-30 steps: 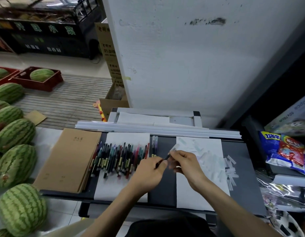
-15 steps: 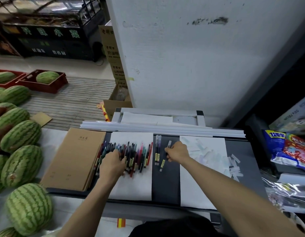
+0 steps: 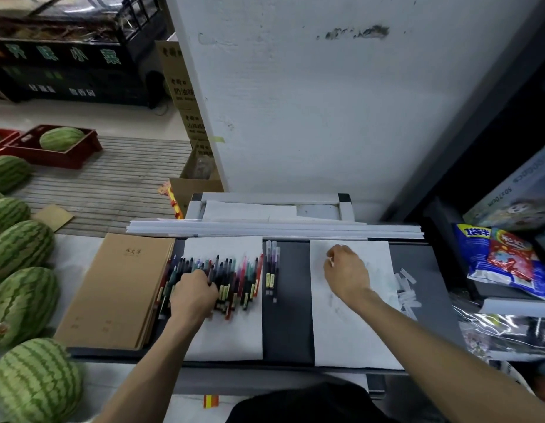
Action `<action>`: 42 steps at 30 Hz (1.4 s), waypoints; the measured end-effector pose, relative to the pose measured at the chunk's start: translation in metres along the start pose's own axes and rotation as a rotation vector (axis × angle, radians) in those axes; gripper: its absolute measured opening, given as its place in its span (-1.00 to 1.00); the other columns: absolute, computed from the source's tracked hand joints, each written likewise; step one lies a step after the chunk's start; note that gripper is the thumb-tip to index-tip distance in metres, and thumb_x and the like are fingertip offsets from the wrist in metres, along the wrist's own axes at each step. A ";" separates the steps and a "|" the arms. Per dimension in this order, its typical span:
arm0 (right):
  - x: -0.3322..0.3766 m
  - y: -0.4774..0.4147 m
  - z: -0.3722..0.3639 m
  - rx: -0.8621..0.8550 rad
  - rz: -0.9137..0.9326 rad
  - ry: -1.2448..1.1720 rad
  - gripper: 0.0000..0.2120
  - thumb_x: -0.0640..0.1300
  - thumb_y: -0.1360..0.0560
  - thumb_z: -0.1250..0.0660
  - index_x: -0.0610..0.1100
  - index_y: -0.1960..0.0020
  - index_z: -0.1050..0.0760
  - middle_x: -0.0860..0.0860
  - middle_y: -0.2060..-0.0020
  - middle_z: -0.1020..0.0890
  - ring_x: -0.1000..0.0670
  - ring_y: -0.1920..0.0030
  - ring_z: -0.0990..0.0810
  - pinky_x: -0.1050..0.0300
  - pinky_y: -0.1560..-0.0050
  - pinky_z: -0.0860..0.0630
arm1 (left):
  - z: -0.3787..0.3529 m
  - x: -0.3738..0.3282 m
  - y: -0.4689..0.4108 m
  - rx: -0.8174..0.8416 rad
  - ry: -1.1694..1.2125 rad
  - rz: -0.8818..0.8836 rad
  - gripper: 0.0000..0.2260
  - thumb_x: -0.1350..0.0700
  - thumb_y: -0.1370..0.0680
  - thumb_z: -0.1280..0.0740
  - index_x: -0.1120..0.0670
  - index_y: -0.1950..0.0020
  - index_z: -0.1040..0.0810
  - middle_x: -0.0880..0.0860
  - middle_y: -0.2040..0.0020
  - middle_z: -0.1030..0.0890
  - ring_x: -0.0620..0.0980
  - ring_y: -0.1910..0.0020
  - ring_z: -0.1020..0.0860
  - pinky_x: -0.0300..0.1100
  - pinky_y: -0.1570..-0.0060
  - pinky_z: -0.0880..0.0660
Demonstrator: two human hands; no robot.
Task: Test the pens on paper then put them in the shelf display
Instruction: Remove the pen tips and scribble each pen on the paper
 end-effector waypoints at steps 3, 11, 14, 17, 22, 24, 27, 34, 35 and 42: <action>-0.028 -0.011 0.016 -0.046 -0.032 0.078 -0.71 -0.15 -0.65 -0.27 -0.16 -0.36 -0.47 -0.11 -0.28 -0.51 -0.14 -0.24 -0.54 -0.05 -0.18 -0.57 | 0.001 0.001 0.001 0.010 0.018 0.017 -0.75 0.20 -0.46 -0.34 0.11 0.39 -0.36 0.07 0.46 -0.48 0.07 0.50 -0.45 -0.20 0.45 -0.34; -0.034 -0.027 0.013 0.026 -0.088 0.143 -0.74 -0.09 -0.66 -0.28 -0.19 -0.29 -0.51 -0.12 -0.21 -0.58 -0.16 -0.23 -0.56 -0.07 -0.17 -0.59 | 0.005 0.006 0.012 -0.045 0.200 0.038 -0.77 0.03 -0.46 -0.35 0.11 0.28 -0.38 0.03 0.43 -0.49 -0.01 0.45 -0.36 -0.14 0.40 -0.32; -0.033 -0.030 0.012 0.022 -0.094 0.170 -0.79 -0.09 -0.65 -0.29 -0.19 -0.19 -0.55 -0.12 -0.13 -0.60 -0.16 -0.16 -0.60 -0.09 -0.12 -0.63 | 0.007 0.004 0.015 -0.051 0.258 0.007 -0.77 0.02 -0.49 -0.34 0.10 0.28 -0.40 -0.01 0.45 -0.48 -0.04 0.47 -0.37 -0.17 0.44 -0.31; -0.039 -0.034 0.010 0.062 -0.120 0.181 -0.77 -0.02 -0.63 -0.33 -0.13 -0.20 -0.53 -0.06 -0.14 -0.58 -0.13 -0.19 -0.56 -0.06 -0.10 -0.60 | 0.006 -0.005 0.020 -0.015 0.343 -0.021 -0.74 0.09 -0.57 -0.29 0.14 0.29 -0.40 0.02 0.44 -0.48 -0.01 0.45 -0.38 -0.13 0.41 -0.30; -0.051 -0.036 0.007 0.065 -0.193 0.093 -0.80 0.06 -0.60 -0.40 -0.06 -0.05 -0.51 -0.02 -0.01 -0.63 -0.09 -0.01 -0.58 0.00 0.02 -0.59 | 0.007 -0.029 0.043 0.017 0.481 -0.083 -0.73 0.14 -0.63 -0.24 0.28 0.21 -0.45 0.09 0.36 -0.51 0.05 0.37 -0.42 -0.02 0.31 -0.33; -0.052 -0.031 0.011 0.063 -0.235 0.023 -0.76 0.10 -0.58 -0.44 -0.06 -0.02 -0.51 -0.01 0.07 -0.63 -0.09 0.08 -0.59 0.03 0.08 -0.57 | 0.009 -0.039 0.053 0.041 0.534 -0.112 -0.73 0.11 -0.62 -0.25 0.24 0.20 -0.44 0.03 0.37 -0.49 0.02 0.36 -0.41 -0.04 0.30 -0.32; -0.043 -0.018 0.023 0.024 -0.235 -0.185 -0.76 0.07 -0.60 -0.44 -0.11 -0.06 -0.59 -0.03 0.08 -0.68 -0.10 0.08 -0.63 0.03 0.01 -0.59 | 0.017 -0.056 0.065 0.093 0.610 -0.170 -0.73 0.02 -0.66 -0.26 0.08 0.21 -0.48 -0.02 0.37 -0.51 -0.04 0.36 -0.43 -0.06 0.27 -0.38; 0.037 0.068 0.083 0.310 -0.099 -1.236 -0.85 -0.24 -0.59 -0.42 -0.14 -0.14 -0.68 -0.13 0.17 -0.71 -0.03 0.13 -0.66 0.24 0.14 -0.53 | 0.042 -0.086 0.099 0.178 0.607 -0.508 -0.67 -0.28 -0.67 -0.16 -0.11 -0.12 -0.59 0.13 0.23 -0.55 0.12 0.33 -0.43 -0.12 0.28 -0.35; 0.046 0.077 0.090 0.356 -0.115 -1.348 -0.84 -0.19 -0.56 -0.43 -0.18 -0.13 -0.65 -0.16 0.14 -0.71 -0.03 0.03 -0.71 0.25 0.09 -0.55 | 0.043 -0.089 0.103 0.189 0.613 -0.532 -0.67 -0.28 -0.67 -0.16 -0.11 -0.11 -0.60 0.09 0.25 -0.52 0.13 0.32 -0.43 -0.10 0.29 -0.34; 0.076 0.102 0.121 0.381 -0.123 -1.608 -0.84 -0.14 -0.56 -0.40 -0.25 -0.01 -0.61 -0.17 0.07 -0.72 -0.01 -0.22 -0.69 0.25 -0.03 -0.59 | 0.055 -0.100 0.117 0.170 0.612 -0.632 -0.63 -0.32 -0.67 -0.15 -0.12 -0.11 -0.61 0.14 0.32 -0.40 0.00 0.41 -0.29 0.01 0.36 -0.25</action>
Point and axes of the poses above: each hand's wrist, its own y-axis away from the middle knuckle, its own z-axis out of the back of the hand, x = y × z, the point moved 2 cm from there along -y, towards the middle knuckle
